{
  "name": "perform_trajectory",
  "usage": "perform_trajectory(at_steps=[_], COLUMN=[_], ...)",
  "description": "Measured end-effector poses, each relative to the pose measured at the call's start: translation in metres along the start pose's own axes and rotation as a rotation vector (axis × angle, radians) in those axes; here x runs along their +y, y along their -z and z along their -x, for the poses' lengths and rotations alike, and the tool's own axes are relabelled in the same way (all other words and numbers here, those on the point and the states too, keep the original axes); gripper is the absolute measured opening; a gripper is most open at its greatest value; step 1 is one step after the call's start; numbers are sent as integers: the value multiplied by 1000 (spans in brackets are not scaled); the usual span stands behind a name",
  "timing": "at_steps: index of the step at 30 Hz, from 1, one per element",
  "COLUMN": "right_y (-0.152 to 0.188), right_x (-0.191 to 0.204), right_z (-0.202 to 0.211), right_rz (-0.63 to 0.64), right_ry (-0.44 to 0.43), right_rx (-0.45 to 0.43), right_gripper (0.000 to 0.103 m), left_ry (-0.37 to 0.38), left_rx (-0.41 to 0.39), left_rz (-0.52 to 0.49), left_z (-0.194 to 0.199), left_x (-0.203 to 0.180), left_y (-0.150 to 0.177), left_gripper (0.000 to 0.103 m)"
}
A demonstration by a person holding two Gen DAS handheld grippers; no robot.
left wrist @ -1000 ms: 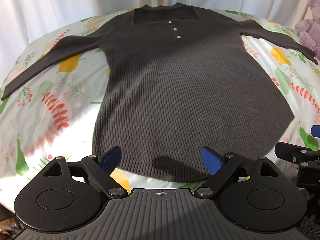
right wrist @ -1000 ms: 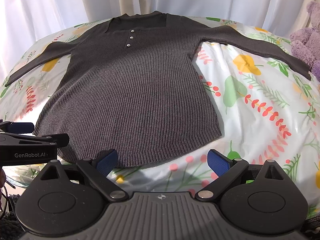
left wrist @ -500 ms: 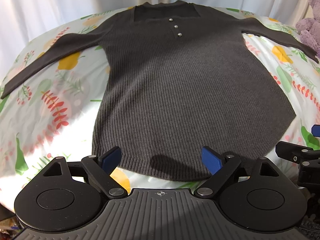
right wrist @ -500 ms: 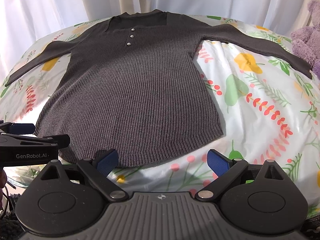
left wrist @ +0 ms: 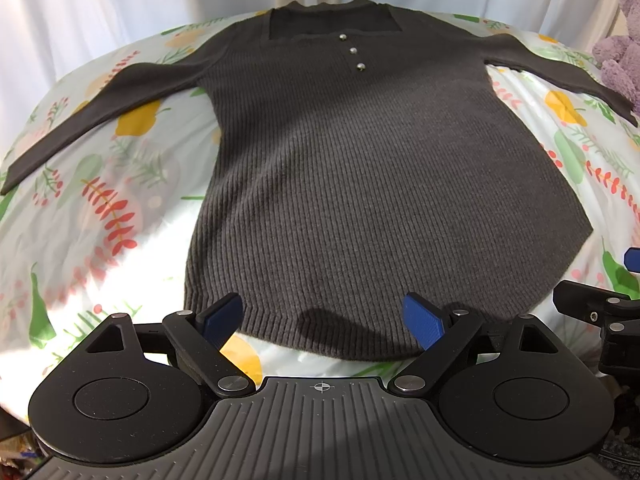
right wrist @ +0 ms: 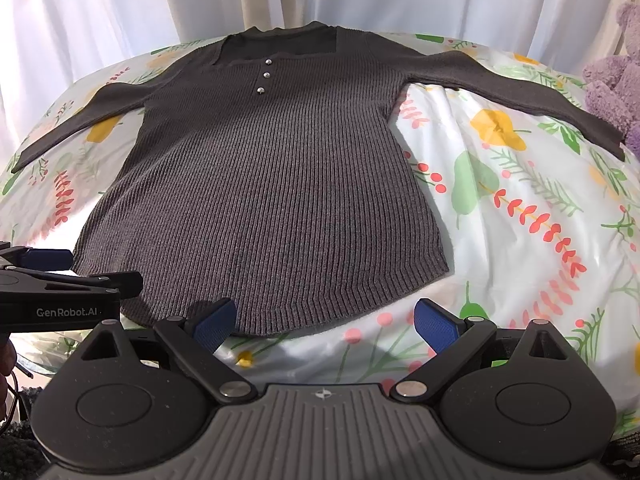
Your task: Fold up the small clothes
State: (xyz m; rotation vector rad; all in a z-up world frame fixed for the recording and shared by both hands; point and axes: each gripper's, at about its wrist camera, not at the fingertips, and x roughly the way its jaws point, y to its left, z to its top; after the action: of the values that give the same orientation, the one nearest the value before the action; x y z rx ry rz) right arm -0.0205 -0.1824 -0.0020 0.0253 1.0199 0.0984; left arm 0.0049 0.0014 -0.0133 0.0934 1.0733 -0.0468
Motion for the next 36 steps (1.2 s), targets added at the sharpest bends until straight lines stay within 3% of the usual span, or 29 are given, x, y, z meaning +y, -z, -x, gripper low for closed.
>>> perform_trajectory(at_steps=[36], right_y=[-4], right_x=[-2], right_z=[-5], right_rz=[0], right_ry=[-20], right_rx=[28], right_gripper=[97], left_ry=[-2], left_rx=[46], left_rz=[-7], left_z=[-9], left_x=[1], left_y=[-5], left_gripper=[92])
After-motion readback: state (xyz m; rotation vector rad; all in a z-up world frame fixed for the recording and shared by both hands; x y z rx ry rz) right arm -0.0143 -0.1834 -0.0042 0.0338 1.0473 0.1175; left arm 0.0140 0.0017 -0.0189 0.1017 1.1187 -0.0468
